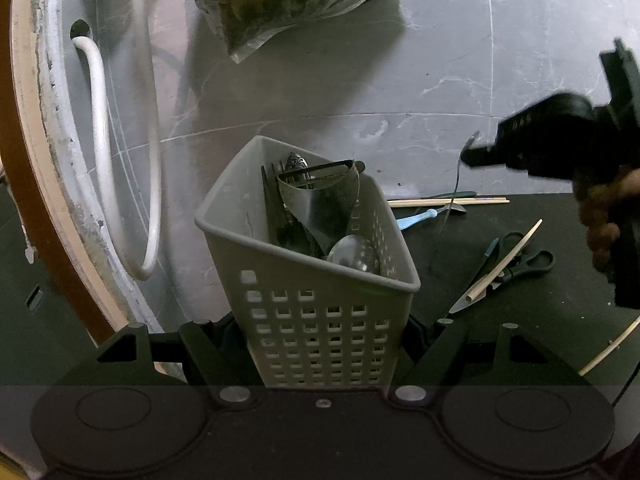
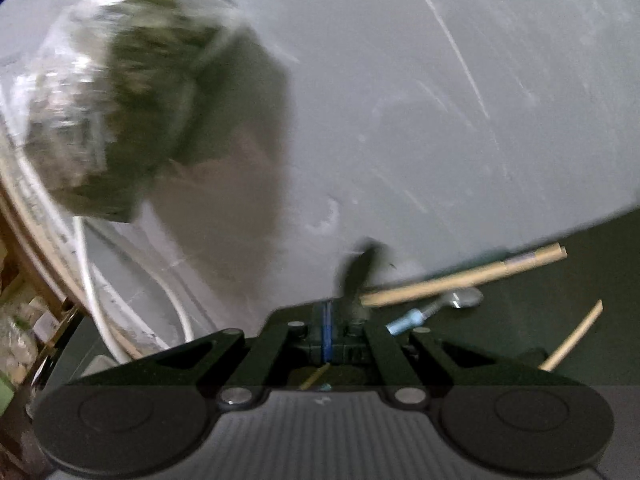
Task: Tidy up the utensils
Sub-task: 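Close the right gripper on the silver spoon handle and lift it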
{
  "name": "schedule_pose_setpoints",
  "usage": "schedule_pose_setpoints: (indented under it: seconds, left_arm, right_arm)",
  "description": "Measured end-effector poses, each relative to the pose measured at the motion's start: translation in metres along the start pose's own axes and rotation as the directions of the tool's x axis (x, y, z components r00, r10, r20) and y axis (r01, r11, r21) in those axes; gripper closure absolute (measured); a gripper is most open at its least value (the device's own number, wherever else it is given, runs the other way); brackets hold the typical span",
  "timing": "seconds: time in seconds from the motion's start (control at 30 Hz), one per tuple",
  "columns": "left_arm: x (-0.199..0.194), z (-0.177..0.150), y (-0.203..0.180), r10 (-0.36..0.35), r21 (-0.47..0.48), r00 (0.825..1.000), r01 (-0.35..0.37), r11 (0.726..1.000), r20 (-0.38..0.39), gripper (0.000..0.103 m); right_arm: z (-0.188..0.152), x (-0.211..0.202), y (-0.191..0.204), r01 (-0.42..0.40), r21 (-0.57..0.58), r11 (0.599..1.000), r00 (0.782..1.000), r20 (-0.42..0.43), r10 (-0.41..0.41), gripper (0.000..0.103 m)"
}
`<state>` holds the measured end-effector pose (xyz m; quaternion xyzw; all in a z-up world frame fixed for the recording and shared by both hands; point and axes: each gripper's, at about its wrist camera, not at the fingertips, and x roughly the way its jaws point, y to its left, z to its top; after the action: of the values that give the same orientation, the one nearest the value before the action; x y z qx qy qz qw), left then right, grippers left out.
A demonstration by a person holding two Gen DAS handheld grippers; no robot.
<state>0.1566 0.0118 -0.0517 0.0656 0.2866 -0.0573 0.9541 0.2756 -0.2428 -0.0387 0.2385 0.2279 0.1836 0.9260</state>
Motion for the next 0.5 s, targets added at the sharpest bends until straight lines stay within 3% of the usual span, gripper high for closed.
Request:
schedule_pose_setpoints:
  seconds: [0.13,0.4,0.5]
  left_arm:
    - [0.001,0.001,-0.001,-0.001,0.001,1.000,0.001,1.000,0.000,0.026]
    - [0.002,0.001,-0.002,-0.001,0.001,1.000,0.001,1.000,0.001,0.026]
    - [0.002,0.002,-0.002,-0.001,0.001,1.000,0.001,1.000,0.000,0.026]
  right_arm:
    - [0.007,-0.007,0.016,-0.028,-0.068,0.997,0.999,0.019,0.029,0.103]
    - [-0.002,0.002,-0.009,0.023,-0.006,1.000,0.998,-0.060,-0.023,0.102]
    - [-0.006,0.005,-0.028,0.090,0.008,0.996,0.991,-0.096,-0.089,0.091]
